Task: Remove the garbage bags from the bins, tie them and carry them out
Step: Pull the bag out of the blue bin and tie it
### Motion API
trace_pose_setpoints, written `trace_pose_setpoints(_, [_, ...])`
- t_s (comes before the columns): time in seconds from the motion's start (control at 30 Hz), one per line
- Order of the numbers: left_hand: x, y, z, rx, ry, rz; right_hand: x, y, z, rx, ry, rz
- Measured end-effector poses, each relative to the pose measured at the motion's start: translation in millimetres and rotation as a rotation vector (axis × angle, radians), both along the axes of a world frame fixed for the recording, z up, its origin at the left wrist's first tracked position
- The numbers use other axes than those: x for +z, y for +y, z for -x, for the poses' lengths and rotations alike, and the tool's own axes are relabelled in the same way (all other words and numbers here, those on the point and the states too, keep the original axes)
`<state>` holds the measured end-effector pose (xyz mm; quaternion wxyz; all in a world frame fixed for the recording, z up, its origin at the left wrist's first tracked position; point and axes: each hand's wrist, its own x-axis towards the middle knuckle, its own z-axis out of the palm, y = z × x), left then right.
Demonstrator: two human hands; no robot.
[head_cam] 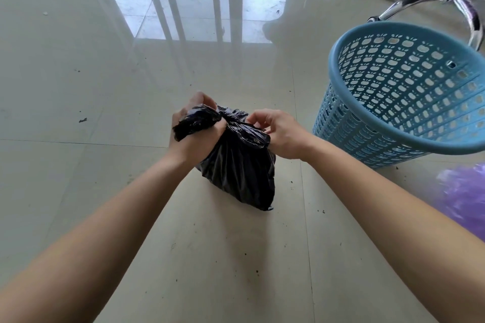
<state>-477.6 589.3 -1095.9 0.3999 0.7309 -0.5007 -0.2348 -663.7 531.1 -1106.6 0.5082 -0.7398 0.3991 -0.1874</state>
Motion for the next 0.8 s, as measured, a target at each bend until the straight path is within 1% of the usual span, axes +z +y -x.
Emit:
trace_pose_setpoints(0.07, [2,1,1,-0.034,-0.033,-0.031,-3,-1,1,-0.005,0.011,0.015])
trace_pose_setpoints(0.1, [3,2,2,-0.052,0.003,-0.051,-4,-1,2,-0.005,0.013,0.016])
trace_pose_setpoints(0.13, [3,2,2,-0.061,0.102,-0.075,-6,0,3,-0.006,0.007,0.017])
trace_pose_setpoints(0.23, [10,3,4,-0.042,0.536,-0.104,-7,3,3,-0.031,-0.016,0.03])
trace_pose_setpoints(0.27, [14,4,5,-0.038,0.648,-0.124,-7,3,2,-0.044,-0.026,0.026])
trace_pose_setpoints(0.33, [20,5,5,-0.038,0.787,-0.168,-6,5,1,-0.063,-0.041,0.019])
trace_pose_setpoints(0.43, [25,6,1,-0.07,0.884,-0.184,-6,6,0,-0.073,-0.054,0.018])
trace_pose_setpoints(0.53, [30,7,3,-0.103,0.919,-0.167,-4,7,-2,-0.06,-0.062,0.01])
trace_pose_setpoints(0.6, [30,6,8,-0.059,0.942,-0.146,-3,10,-2,-0.045,-0.052,0.001])
trace_pose_setpoints(0.67, [26,6,8,-0.007,0.954,-0.113,1,16,0,-0.012,-0.048,-0.049])
trace_pose_setpoints(0.73, [22,5,2,0.011,0.933,-0.079,8,18,7,0.026,-0.034,-0.142])
trace_pose_setpoints(0.8, [18,5,-4,0.013,0.912,-0.06,13,17,12,-0.012,-0.041,-0.186])
